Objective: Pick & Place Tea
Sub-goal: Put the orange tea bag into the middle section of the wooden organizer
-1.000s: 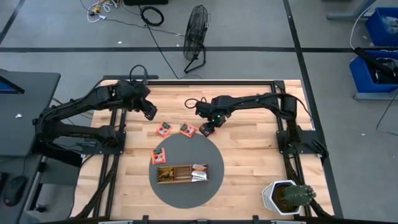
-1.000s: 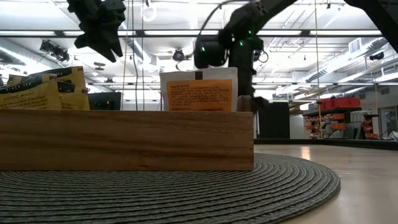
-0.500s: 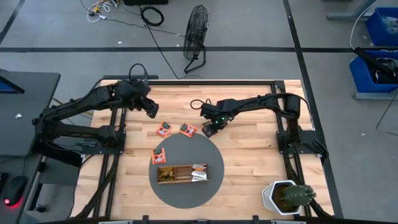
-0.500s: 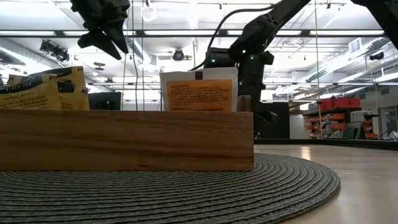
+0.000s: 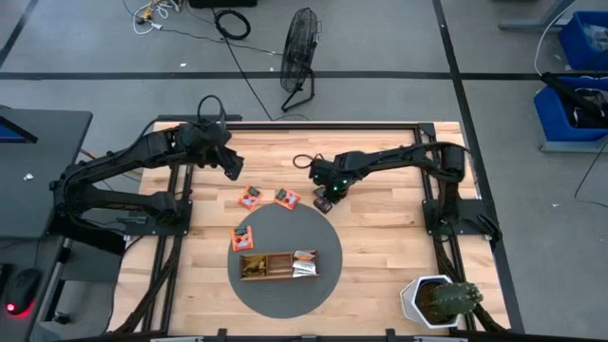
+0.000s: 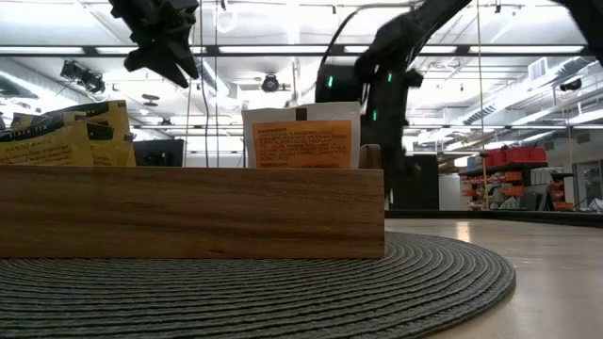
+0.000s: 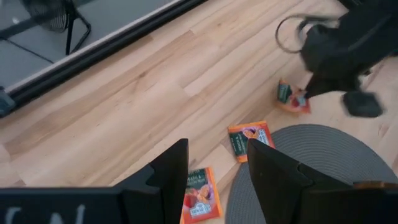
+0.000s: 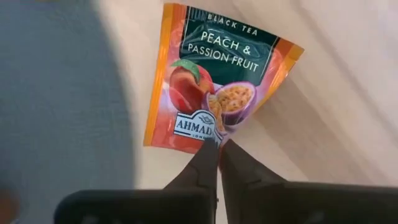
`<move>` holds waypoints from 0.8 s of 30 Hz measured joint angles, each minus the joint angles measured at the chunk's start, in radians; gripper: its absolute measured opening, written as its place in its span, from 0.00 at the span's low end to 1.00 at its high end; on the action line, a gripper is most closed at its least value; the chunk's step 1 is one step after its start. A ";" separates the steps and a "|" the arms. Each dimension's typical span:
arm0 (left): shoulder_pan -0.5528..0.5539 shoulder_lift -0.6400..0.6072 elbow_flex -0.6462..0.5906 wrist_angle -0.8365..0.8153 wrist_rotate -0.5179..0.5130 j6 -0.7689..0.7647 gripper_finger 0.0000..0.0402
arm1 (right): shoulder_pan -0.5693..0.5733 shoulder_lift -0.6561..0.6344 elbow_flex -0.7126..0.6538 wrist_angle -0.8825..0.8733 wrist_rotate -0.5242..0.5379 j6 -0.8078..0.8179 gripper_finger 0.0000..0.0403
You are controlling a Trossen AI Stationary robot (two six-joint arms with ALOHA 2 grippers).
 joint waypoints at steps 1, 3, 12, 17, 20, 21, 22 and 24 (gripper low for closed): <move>0.000 0.000 0.000 0.009 0.000 0.025 0.42 | -0.005 -0.031 0.002 0.002 -0.006 -0.017 0.01; 0.000 0.000 0.000 0.036 0.000 0.076 0.42 | -0.016 -0.098 0.009 -0.005 -0.005 -0.049 0.01; -0.048 0.000 0.001 0.305 0.097 0.495 0.42 | -0.051 -0.316 0.008 0.158 -0.343 -0.144 0.00; -0.100 0.002 0.001 0.479 0.183 0.779 0.42 | -0.040 -0.374 0.009 0.407 -0.508 0.000 0.00; -0.133 0.003 0.001 0.560 0.187 0.925 0.42 | -0.021 -0.377 0.009 0.499 -0.569 0.047 0.00; -0.142 0.008 0.001 0.583 0.187 0.956 0.42 | -0.015 -0.377 0.011 0.512 -0.588 0.057 0.00; -0.150 0.010 0.001 0.597 0.187 0.971 0.42 | -0.006 -0.377 0.012 0.526 -0.600 0.067 0.00; -0.161 0.012 0.001 0.614 0.197 0.970 0.42 | 0.010 -0.377 0.016 0.551 -0.603 0.069 0.00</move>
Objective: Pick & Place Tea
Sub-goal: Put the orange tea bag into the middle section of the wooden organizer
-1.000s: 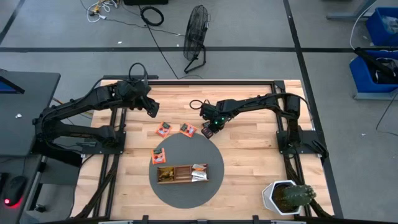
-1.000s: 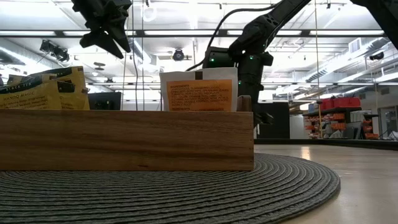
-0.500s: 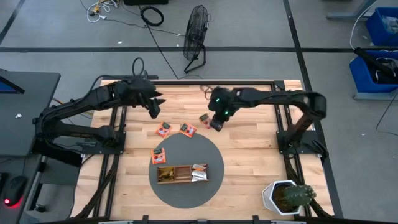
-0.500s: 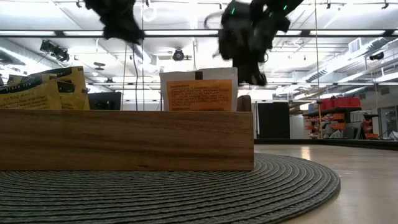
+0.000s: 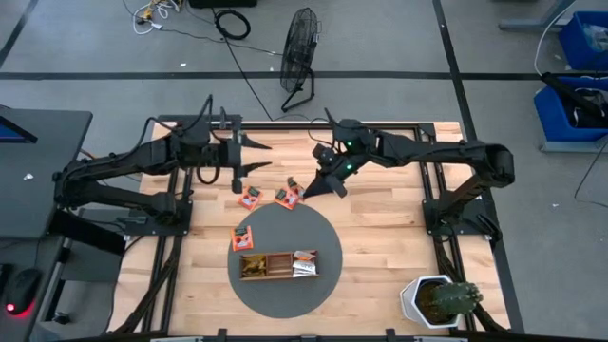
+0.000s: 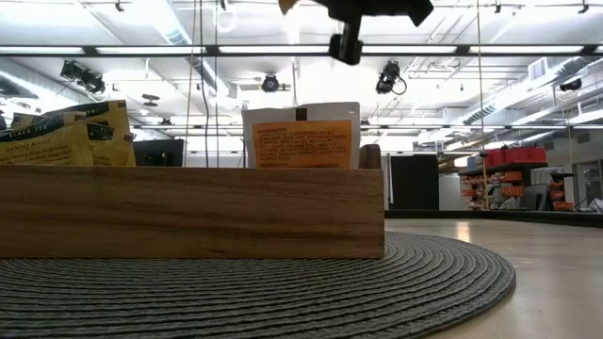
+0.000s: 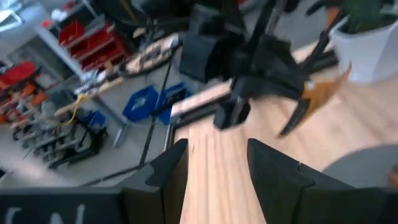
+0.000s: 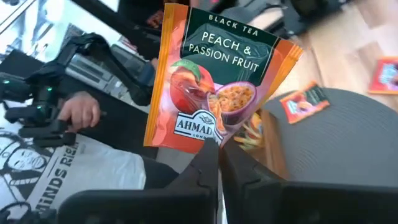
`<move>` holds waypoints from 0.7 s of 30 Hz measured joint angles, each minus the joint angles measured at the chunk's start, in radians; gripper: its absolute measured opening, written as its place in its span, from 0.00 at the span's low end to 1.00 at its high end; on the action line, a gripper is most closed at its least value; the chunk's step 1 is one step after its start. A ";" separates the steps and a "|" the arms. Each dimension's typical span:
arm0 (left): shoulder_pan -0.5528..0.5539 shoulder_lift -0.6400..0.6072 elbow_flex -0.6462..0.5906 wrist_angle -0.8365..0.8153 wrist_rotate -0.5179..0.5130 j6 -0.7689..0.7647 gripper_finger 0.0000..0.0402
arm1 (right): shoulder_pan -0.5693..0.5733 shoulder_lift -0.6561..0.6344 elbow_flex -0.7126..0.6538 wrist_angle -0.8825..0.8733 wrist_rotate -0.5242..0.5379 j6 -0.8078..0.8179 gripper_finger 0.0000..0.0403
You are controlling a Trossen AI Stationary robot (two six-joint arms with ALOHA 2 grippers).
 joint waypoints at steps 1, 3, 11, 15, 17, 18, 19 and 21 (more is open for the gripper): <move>-0.002 0.005 0.001 0.013 0.020 -0.006 0.42 | 0.008 0.000 0.002 0.011 0.002 0.000 0.00; -0.007 0.019 0.002 0.010 0.084 -0.036 0.42 | 0.019 0.000 0.002 0.038 0.003 0.005 0.00; -0.034 0.105 0.000 0.071 0.300 -0.130 0.42 | 0.029 0.000 0.002 0.092 -0.007 0.064 0.00; -0.055 0.147 0.000 0.140 0.302 -0.128 0.42 | 0.029 0.000 0.002 0.094 -0.026 0.091 0.00; -0.058 0.165 0.000 0.161 0.302 -0.131 0.42 | 0.032 0.000 0.002 0.094 -0.031 0.094 0.00; -0.058 0.174 0.000 0.173 0.302 -0.133 0.42 | 0.035 0.000 0.002 0.094 -0.031 0.094 0.00; -0.058 0.181 0.000 0.181 0.305 -0.137 0.42 | 0.038 0.000 0.002 0.094 -0.031 0.096 0.00; -0.061 0.192 0.000 0.188 0.307 -0.137 0.42 | 0.043 0.000 0.002 0.093 -0.031 0.108 0.00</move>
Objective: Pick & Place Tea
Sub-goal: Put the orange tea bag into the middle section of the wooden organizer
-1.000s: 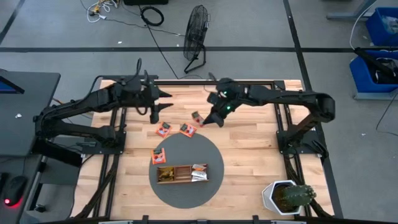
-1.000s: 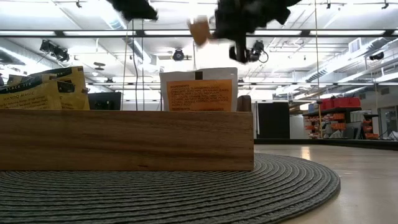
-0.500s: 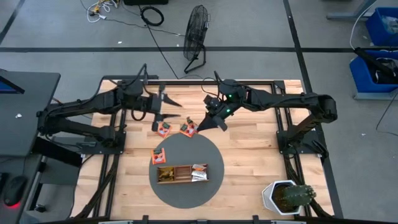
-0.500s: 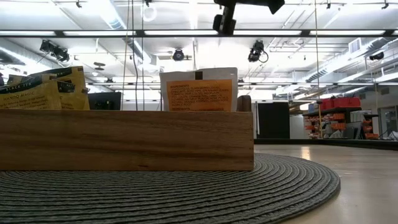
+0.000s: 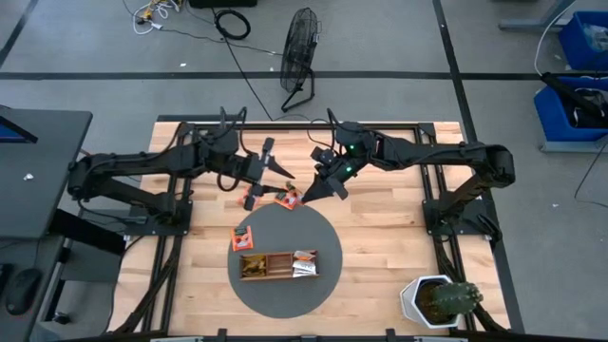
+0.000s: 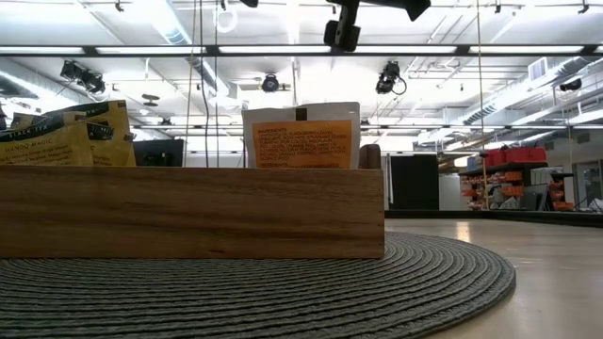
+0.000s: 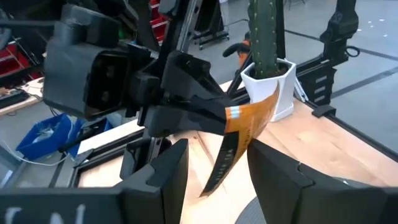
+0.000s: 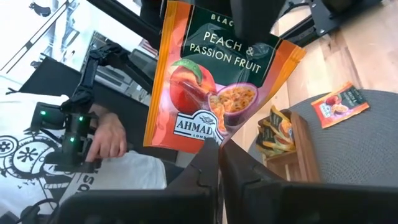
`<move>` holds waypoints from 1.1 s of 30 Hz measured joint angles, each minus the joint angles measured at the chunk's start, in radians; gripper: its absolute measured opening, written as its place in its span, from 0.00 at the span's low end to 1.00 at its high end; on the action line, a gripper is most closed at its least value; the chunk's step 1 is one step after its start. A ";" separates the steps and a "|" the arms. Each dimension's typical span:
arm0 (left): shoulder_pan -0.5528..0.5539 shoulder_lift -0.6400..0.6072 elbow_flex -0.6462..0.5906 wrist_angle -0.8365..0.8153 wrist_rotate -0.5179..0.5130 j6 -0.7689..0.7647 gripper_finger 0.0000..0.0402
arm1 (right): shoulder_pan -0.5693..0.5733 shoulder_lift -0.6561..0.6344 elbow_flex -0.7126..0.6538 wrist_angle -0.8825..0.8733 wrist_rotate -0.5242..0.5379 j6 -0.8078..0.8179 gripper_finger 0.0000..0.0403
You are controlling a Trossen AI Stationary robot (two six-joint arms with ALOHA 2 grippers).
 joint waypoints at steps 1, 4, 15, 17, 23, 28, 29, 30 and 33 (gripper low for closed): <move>-0.002 0.003 0.000 0.000 0.000 0.001 0.42 | 0.002 0.000 0.000 -0.001 0.000 0.002 0.00; -0.005 0.004 0.000 -0.002 -0.001 0.001 0.42 | 0.005 0.000 0.001 -0.002 0.000 0.001 0.00; -0.007 0.004 0.000 -0.029 -0.003 -0.022 0.20 | 0.005 0.000 0.001 -0.001 0.000 0.009 0.00; -0.006 0.004 0.000 -0.030 -0.003 -0.053 0.14 | 0.005 0.000 0.001 -0.002 -0.001 0.008 0.00; -0.005 -0.004 0.000 -0.031 0.034 -0.103 0.02 | 0.004 0.000 0.002 0.002 -0.020 0.024 0.00; -0.005 -0.012 0.000 -0.061 -0.022 -0.233 0.01 | 0.003 0.000 0.002 -0.002 0.006 0.077 0.04; -0.003 -0.014 0.000 -0.075 -0.033 -0.255 0.01 | 0.003 0.000 0.002 -0.003 0.020 0.082 0.07; -0.001 -0.016 0.000 -0.095 -0.039 -0.280 0.01 | 0.003 0.000 0.002 -0.005 0.030 0.088 0.10; 0.001 -0.032 0.000 -0.172 -0.051 -0.364 0.01 | 0.004 -0.004 0.001 -0.014 0.062 0.094 0.20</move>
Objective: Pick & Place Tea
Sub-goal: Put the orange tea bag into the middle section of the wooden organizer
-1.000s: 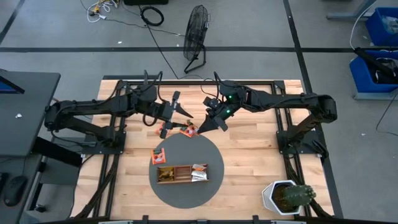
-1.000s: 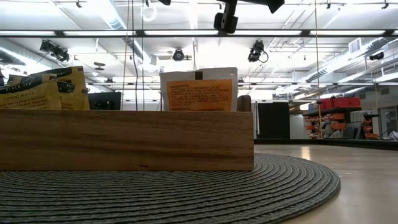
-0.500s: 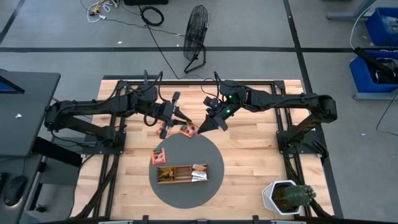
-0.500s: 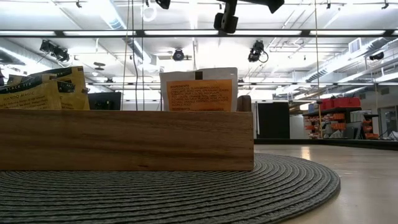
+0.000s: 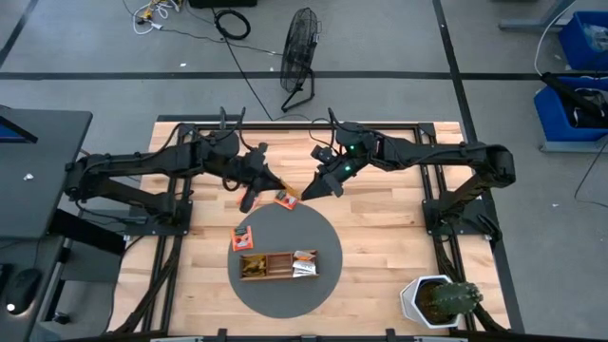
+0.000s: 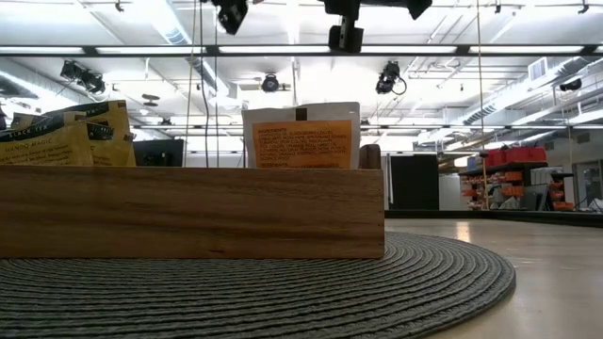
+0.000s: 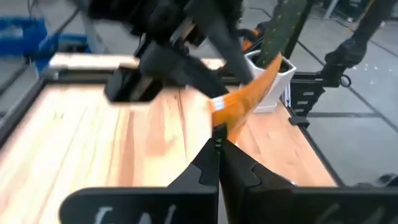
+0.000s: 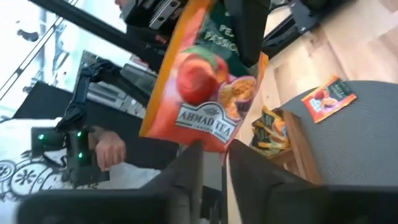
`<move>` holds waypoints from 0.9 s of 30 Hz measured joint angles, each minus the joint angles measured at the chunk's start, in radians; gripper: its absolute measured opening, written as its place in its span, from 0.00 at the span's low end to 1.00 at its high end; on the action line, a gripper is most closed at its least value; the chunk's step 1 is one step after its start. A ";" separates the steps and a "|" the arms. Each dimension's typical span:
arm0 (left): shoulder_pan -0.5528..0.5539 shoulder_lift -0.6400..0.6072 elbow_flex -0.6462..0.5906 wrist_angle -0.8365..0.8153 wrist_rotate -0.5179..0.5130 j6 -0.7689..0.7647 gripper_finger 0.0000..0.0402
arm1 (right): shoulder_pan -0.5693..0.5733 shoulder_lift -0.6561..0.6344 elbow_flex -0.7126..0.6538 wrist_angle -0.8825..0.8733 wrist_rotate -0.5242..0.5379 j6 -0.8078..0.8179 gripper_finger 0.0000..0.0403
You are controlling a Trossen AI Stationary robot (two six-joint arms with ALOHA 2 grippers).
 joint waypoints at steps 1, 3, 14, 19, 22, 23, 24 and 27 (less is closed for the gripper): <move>0.000 -0.005 0.001 -0.022 -0.001 -0.023 0.01 | 0.001 -0.004 0.000 -0.006 0.013 0.000 0.23; 0.000 -0.017 -0.001 -0.089 -0.009 -0.065 0.00 | 0.008 -0.012 0.000 -0.028 0.032 -0.009 0.30; -0.066 -0.096 0.045 -0.338 -0.143 -0.160 0.00 | 0.135 -0.027 0.000 -0.169 0.343 -0.032 0.44; -0.134 -0.081 0.134 -0.506 -0.234 -0.159 0.00 | 0.225 -0.027 0.000 -0.204 0.521 0.018 0.42; -0.169 -0.069 0.157 -0.523 -0.280 -0.203 0.00 | 0.284 -0.027 0.000 -0.245 0.615 0.056 0.39; -0.180 -0.069 0.157 -0.540 -0.292 -0.225 0.00 | 0.303 -0.027 0.000 -0.260 0.636 0.073 0.38; -0.193 -0.069 0.157 -0.543 -0.302 -0.250 0.00 | 0.323 -0.027 0.000 -0.270 0.659 0.082 0.37; -0.231 -0.049 0.159 -0.542 -0.347 -0.316 0.00 | 0.377 -0.027 0.000 -0.299 0.709 0.112 0.35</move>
